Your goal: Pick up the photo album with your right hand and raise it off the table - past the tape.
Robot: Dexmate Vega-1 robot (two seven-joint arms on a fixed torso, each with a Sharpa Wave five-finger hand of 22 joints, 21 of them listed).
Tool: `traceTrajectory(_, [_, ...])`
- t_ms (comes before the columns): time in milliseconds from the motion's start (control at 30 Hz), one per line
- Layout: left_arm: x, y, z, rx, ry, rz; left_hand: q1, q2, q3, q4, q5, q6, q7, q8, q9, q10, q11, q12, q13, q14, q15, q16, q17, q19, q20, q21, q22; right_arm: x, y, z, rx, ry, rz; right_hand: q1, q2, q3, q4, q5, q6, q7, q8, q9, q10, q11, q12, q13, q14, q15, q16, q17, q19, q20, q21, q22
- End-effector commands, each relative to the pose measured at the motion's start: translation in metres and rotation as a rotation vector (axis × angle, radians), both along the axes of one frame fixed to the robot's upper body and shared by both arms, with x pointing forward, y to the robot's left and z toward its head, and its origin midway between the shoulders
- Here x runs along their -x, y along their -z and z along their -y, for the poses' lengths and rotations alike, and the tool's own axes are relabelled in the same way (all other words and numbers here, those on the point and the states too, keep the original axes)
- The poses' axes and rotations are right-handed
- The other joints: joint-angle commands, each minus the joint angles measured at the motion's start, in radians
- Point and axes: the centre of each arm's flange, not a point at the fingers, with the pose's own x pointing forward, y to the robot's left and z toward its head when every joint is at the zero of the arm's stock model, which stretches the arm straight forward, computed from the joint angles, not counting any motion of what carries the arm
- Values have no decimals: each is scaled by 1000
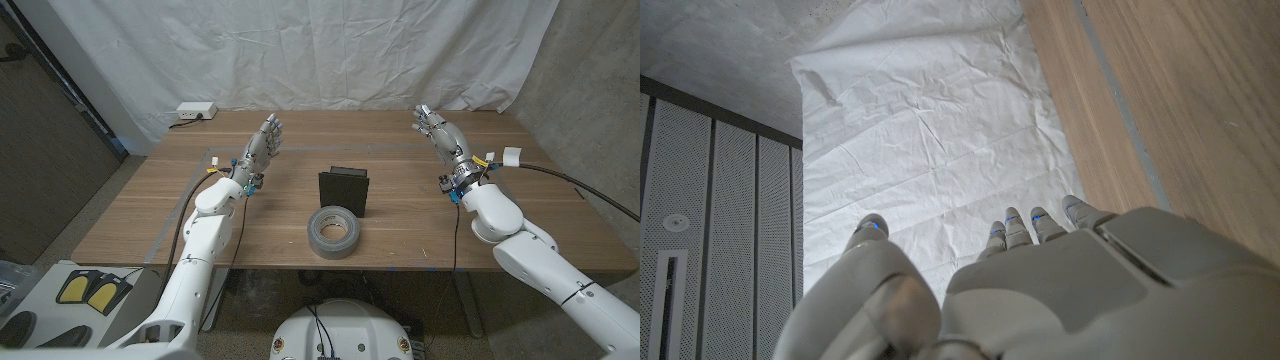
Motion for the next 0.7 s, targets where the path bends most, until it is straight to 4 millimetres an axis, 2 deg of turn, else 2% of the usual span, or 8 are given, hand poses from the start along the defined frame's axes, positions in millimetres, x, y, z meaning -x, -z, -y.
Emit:
traceTrajectory(33, [0,-3,5,-11,4,3,10,-1,-1,-6,0,2,1,4,5,3,1,6,4,2,-2,4,5,-1,-82,-1,3,12,0,-1,19,18,19,19,1,2,-8,-1,-3,0,2,5,11,-1,5,5,8,2,6,3,11,-18,-4,5])
traceTrajectory(700, [4,-1,2,-11,4,3,14,1,-4,-7,-1,2,-1,3,6,3,0,5,4,2,-3,3,5,-3,-81,-3,4,34,-1,-8,55,18,70,26,-2,2,-15,-6,-1,2,2,5,13,-2,4,6,11,2,4,4,13,-14,-10,5])
